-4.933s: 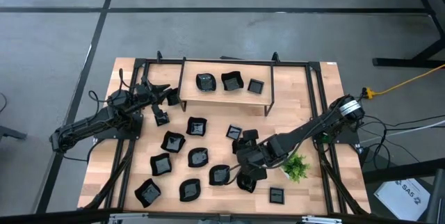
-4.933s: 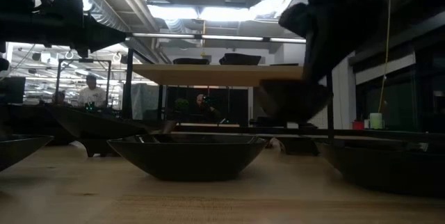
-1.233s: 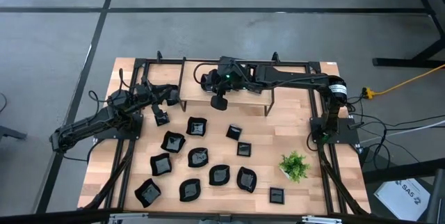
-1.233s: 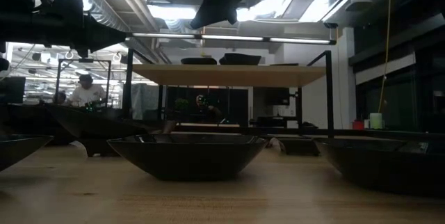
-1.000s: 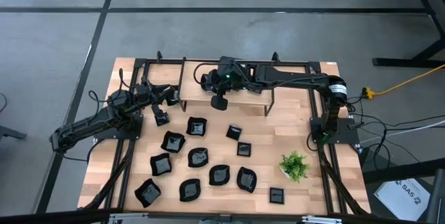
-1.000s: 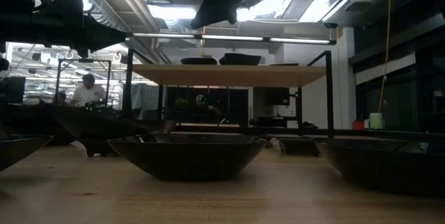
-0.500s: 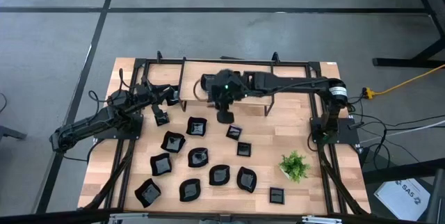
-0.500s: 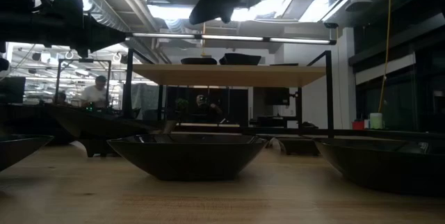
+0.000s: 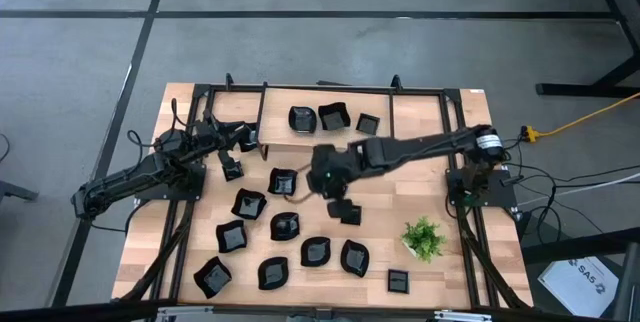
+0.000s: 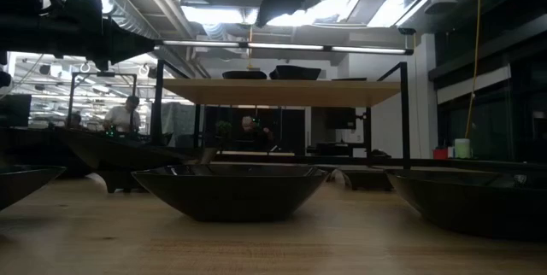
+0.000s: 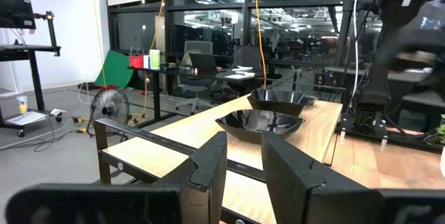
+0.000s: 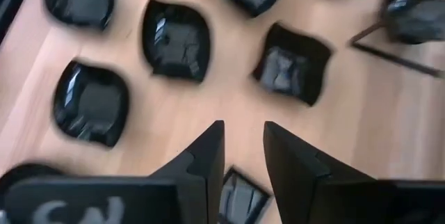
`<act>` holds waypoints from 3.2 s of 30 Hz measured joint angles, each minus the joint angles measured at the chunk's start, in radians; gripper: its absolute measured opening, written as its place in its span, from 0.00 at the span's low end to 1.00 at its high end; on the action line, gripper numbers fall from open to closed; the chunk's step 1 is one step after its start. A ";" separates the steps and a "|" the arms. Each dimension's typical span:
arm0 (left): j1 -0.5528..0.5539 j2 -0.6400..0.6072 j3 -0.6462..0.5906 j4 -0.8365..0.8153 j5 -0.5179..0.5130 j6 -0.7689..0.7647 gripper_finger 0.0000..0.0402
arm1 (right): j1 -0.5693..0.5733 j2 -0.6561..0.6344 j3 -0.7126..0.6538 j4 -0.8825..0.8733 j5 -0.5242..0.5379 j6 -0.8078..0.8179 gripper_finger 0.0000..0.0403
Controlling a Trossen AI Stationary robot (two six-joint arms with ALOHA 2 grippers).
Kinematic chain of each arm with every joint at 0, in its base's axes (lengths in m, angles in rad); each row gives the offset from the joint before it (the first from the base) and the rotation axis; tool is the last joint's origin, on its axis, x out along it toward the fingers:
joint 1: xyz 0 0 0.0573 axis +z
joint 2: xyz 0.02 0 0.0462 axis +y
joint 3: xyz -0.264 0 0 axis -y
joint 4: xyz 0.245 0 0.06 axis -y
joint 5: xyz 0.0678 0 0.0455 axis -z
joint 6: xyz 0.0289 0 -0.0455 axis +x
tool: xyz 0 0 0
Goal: Pick & Place Mini shaped plates
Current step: Stack the leaf-shaped plate on top of the leaf-shaped plate on the shelf
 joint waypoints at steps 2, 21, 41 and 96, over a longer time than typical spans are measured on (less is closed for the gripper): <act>0.000 0.000 0.000 0.000 0.000 -0.001 0.21 | 0.028 0.000 -0.013 -0.025 0.000 -0.019 0.25; 0.000 0.000 0.000 0.000 0.000 0.000 0.21 | 0.216 -0.001 -0.225 -0.010 0.002 0.214 0.24; 0.000 0.000 0.000 0.000 0.000 0.000 0.21 | 0.416 0.012 -0.279 0.109 -0.006 0.635 0.24; 0.000 0.000 0.000 0.000 0.000 0.000 0.21 | 0.545 0.111 -0.387 0.166 0.141 -0.161 0.24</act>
